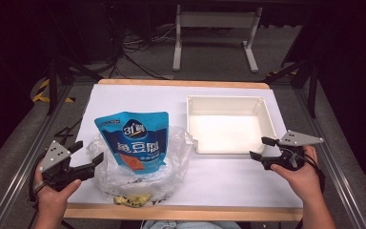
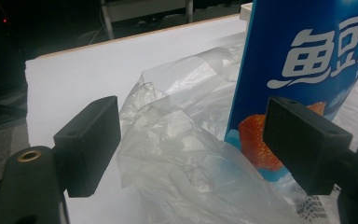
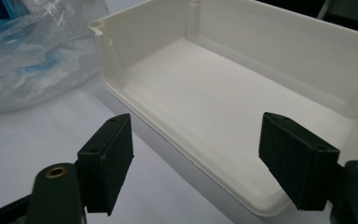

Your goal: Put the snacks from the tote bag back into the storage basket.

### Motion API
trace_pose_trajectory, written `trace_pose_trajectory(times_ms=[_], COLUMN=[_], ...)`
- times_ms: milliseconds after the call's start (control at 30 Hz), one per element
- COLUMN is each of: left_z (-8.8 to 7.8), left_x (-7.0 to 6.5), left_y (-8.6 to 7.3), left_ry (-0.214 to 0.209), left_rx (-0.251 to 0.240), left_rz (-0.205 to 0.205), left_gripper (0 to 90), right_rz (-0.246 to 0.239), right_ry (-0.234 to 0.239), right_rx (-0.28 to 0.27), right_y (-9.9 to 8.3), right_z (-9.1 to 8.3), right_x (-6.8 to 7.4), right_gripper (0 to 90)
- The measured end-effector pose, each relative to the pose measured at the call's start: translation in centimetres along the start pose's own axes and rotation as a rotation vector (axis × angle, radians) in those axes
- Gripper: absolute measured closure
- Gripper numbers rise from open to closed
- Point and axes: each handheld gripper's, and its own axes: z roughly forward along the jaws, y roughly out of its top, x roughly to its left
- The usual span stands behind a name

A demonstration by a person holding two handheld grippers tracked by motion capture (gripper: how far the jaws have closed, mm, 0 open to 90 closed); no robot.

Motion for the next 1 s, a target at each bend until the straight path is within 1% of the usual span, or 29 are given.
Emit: trace_pose_trajectory(times_ms=[33, 133, 267, 633, 833, 900, 1000], left_z=[0.0, -0.3, -0.6, -0.3, -0.2, -0.3, -0.3], left_x=[0.0, 0.1, 0.1, 0.2, 0.2, 0.2, 0.1], left_y=[0.0, 0.2, 0.5, 0.2, -0.1, 0.0, 0.1], left_ry=[0.000, 0.006, 0.002, -0.013, -0.014, -0.019, -0.018], left_rx=[0.000, -0.005, -0.003, 0.013, 0.010, -0.002, -0.001], left_rz=[0.000, -0.007, -0.012, 0.005, 0.008, 0.001, 0.005], left_gripper=[20.2, 20.2, 19.8, 19.6, 19.6, 19.6, 19.5], right_rz=[0.001, 0.000, 0.003, 0.000, -0.008, -0.016, -0.032], right_ry=[0.007, 0.004, 0.009, -0.001, -0.002, -0.001, 0.011], right_rx=[-0.009, -0.013, -0.015, -0.025, -0.021, -0.025, -0.030], right_y=[0.1, 0.3, 0.5, 0.3, 0.4, 0.7, 1.2], right_z=[-0.1, -0.2, -0.5, -0.8, -0.6, -0.5, -0.4], right_x=[0.0, 0.1, 0.1, -0.1, 0.1, 0.3, 0.8], right_gripper=[27.1, 26.7, 26.5, 25.6, 25.6, 25.6, 25.4])
